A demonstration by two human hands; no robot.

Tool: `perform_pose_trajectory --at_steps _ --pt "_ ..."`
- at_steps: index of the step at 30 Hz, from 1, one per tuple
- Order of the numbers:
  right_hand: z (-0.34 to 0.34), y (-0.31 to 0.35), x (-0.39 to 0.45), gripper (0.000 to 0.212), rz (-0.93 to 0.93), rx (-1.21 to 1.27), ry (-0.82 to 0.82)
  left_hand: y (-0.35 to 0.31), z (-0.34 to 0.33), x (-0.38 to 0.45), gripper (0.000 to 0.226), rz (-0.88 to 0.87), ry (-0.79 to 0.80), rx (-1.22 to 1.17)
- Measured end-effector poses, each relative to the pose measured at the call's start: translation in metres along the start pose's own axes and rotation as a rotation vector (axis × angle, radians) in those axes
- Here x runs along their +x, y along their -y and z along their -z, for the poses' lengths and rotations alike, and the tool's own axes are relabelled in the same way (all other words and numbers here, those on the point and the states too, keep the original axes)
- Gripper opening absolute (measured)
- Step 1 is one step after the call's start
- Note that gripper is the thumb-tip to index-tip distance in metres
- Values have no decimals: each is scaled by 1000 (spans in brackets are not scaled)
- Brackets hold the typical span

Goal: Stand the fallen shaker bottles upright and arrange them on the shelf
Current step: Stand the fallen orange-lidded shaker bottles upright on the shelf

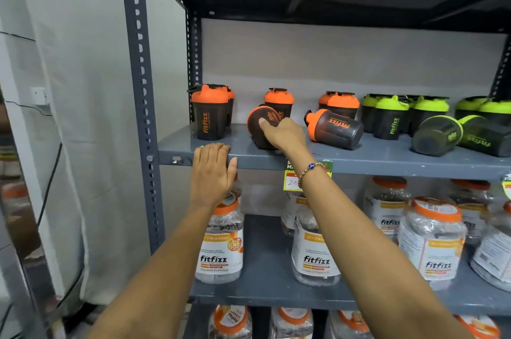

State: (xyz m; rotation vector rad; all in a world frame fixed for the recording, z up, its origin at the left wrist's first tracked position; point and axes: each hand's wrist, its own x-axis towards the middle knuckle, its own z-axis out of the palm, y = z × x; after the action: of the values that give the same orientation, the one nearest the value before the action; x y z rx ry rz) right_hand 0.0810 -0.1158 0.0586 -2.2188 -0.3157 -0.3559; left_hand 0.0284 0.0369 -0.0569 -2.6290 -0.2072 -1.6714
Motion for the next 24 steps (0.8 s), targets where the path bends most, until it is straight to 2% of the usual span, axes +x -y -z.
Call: perform_pose_trajectory --at_steps 4,6,10,14,17,18,21,24 --pt "1 4 -2 60 1 18 -13 -1 0 0 38 2 -13 -6" --pt "4 7 0 62 -33 81 57 -1 1 1 38 5 -22 -19" --pt "16 18 -1 66 -202 322 321 0 2 0 39 9 2 -32" --pt "27 14 4 50 -335 576 400 2 2 -1 41 -1 11 -36" --pt "25 1 10 43 -321 900 482 2 2 -1 42 9 8 -30" --pt "21 -3 13 43 -299 941 493 2 1 -1 42 7 3 -28" --pt "6 -4 19 43 -233 914 475 3 0 0 41 -13 -19 -20" --pt "-10 -3 27 45 -158 742 364 5 -2 0 41 -28 -37 -25"
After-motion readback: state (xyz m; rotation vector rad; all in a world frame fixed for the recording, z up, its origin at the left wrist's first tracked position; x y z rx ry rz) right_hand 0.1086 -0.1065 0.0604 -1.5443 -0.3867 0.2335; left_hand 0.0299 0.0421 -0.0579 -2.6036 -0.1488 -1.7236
